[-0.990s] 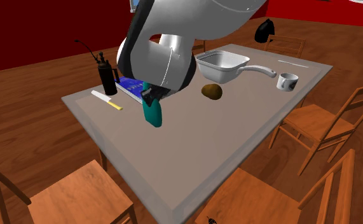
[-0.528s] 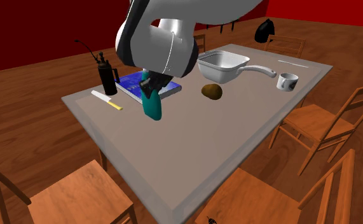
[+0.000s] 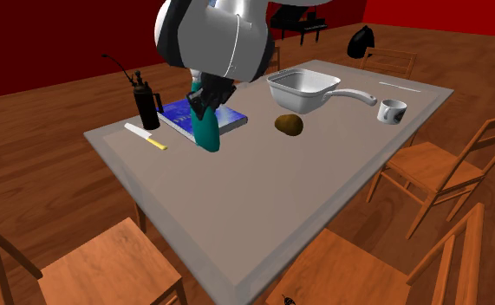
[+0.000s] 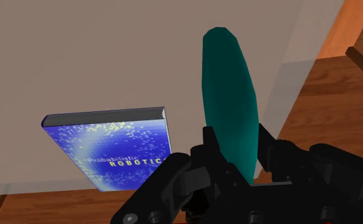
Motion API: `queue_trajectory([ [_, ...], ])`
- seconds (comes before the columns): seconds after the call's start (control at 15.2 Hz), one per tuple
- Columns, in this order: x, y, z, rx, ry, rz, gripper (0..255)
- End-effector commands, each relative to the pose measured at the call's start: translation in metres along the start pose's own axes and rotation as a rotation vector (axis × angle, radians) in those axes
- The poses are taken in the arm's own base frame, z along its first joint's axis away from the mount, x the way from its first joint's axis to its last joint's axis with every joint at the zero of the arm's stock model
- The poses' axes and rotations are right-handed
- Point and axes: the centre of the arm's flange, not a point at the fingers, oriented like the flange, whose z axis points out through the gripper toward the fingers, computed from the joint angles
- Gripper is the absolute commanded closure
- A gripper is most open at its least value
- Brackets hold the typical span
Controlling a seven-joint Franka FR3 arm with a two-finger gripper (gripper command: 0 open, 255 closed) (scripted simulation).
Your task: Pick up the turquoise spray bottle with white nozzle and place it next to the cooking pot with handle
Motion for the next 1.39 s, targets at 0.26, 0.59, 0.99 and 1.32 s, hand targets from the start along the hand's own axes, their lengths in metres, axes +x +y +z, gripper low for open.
queue_trajectory([
  [0.26, 0.015, 0.0, -0.027, 0.0, 0.0, 0.0, 255],
  [0.59, 0.028, 0.0, -0.05, 0.0, 0.0, 0.0, 255],
  [0.99, 0.044, -0.001, -0.078, 0.0, 0.0, 0.0, 255],
  [1.32, 0.057, -0.001, -0.101, 0.0, 0.0, 0.0, 255],
])
